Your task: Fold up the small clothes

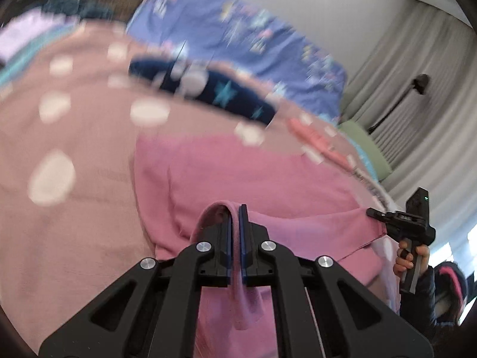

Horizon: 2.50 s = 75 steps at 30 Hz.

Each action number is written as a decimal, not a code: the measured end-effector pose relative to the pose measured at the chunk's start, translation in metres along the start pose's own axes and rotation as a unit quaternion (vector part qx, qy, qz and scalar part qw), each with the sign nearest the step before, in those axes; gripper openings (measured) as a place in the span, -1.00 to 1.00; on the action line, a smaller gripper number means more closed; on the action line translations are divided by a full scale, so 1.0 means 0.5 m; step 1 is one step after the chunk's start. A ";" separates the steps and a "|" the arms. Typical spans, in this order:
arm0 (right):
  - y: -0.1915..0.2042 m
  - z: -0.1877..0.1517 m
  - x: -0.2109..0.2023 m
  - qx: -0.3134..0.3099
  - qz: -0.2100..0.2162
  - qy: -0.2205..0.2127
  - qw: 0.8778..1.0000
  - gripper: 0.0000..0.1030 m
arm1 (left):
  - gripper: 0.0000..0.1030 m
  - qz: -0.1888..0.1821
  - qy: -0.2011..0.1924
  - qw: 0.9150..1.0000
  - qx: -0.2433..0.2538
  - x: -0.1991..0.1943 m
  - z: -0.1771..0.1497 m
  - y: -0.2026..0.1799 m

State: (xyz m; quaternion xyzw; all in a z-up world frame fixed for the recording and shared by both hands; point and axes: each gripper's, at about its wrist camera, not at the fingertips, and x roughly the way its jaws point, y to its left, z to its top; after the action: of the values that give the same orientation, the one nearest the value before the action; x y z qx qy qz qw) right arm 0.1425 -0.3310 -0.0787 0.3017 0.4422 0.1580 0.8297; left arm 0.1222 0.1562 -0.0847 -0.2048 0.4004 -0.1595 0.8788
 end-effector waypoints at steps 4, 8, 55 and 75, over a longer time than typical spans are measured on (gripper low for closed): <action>-0.018 -0.016 0.007 0.002 0.017 0.011 1.000 -0.67 | -0.84 0.004 0.037 0.999 -0.024 0.043 -0.023 0.039; -0.007 -0.037 -0.029 -0.031 0.018 0.014 0.999 -0.48 | -0.29 -0.011 0.030 0.999 -0.017 0.005 -0.040 0.029; 0.007 0.134 0.091 -0.089 -0.085 -0.006 0.992 -0.45 | -0.19 0.132 0.027 0.983 0.123 0.118 0.072 0.032; 0.030 0.246 0.122 -0.078 -0.076 -0.068 0.992 -0.83 | -0.85 0.115 -0.028 0.990 0.074 0.145 0.192 0.054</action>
State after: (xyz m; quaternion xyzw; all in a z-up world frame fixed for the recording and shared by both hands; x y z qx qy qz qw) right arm 0.2788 -0.3317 -0.0554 0.2115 0.3924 0.1073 0.8887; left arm 0.2447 0.1696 -0.0870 -0.0966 0.3833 -0.0808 0.9150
